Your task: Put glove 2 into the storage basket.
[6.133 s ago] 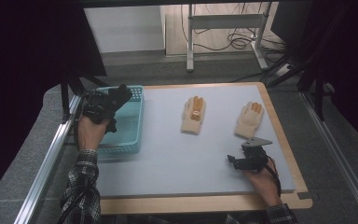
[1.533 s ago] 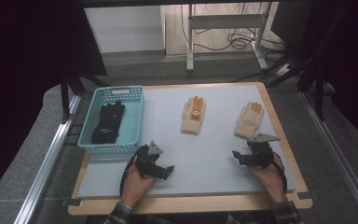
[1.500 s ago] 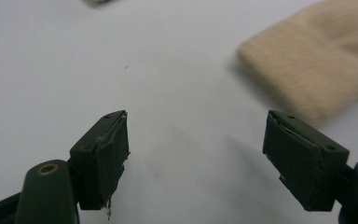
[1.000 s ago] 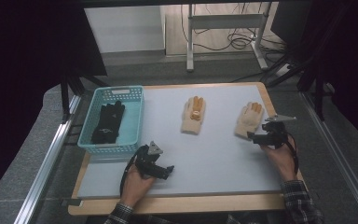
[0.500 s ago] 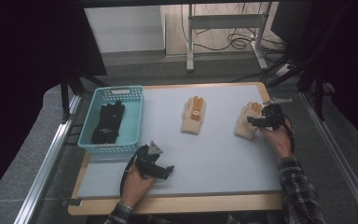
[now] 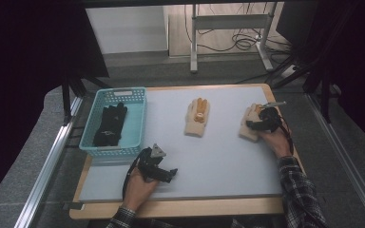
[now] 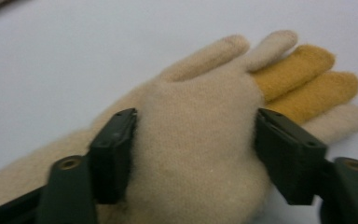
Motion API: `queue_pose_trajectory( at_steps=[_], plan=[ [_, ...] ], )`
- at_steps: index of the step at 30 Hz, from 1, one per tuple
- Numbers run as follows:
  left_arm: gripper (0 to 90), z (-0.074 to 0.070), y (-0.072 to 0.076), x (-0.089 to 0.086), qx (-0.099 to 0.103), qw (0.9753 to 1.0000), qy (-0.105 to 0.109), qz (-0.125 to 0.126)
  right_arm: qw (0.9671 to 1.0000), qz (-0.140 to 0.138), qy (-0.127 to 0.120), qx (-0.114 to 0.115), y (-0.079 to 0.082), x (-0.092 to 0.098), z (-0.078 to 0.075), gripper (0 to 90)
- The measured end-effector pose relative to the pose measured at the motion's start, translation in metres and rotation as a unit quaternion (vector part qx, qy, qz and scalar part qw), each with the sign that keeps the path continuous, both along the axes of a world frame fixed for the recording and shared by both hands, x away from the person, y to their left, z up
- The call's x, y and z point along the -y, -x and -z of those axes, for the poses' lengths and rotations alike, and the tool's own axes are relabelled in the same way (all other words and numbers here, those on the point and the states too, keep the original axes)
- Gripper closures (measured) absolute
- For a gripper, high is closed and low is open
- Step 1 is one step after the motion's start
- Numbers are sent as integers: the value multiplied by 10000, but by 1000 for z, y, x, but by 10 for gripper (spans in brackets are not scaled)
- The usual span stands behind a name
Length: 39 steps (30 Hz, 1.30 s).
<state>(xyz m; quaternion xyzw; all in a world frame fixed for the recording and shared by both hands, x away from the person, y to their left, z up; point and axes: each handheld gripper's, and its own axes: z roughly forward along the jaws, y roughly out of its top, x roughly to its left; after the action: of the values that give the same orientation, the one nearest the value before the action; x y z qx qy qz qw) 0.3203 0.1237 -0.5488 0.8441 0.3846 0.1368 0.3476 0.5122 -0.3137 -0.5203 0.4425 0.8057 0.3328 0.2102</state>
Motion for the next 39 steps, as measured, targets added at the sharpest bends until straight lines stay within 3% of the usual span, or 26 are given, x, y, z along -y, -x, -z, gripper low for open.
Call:
queue_pose_trajectory(
  at_steps=[1, 2, 3, 6, 11, 18, 27, 34, 39],
  plan=[
    [4, 0, 0, 0, 0, 10000, 1, -1, 10000, -9, 31, -28, 1, 0, -1, 407],
    [4, 0, 0, 0, 0, 10000, 1, -1, 10000, -9, 31, -28, 1, 0, -1, 407],
    [4, 0, 0, 0, 3, 10000, 4, -2, 9999, -15, 89, -78, 4, -3, -4, 487],
    [5, 0, 0, 0, 2, 10000, 1, -1, 9998, 42, 104, -133, 6, -5, -5, 541],
    [5, 0, 0, 0, 2, 10000, 1, -2, 9999, 30, 88, -119, 10, -7, -8, 558],
    [4, 0, 0, 0, 1, 10000, 0, -3, 9996, -258, 78, 101, 28, -21, -25, 555],
    [4, 0, 0, 0, -4, 10000, -26, 13, 9965, -772, -224, 232, 66, -50, -50, 544],
    [4, 0, 0, 0, -2, 10000, -30, 19, 9905, -1274, -430, 302, 106, -84, -66, 535],
    [4, 0, 0, 0, 15, 10000, 8, -14, 9864, -1570, -422, 254, 131, -110, -65, 527]
  ],
)
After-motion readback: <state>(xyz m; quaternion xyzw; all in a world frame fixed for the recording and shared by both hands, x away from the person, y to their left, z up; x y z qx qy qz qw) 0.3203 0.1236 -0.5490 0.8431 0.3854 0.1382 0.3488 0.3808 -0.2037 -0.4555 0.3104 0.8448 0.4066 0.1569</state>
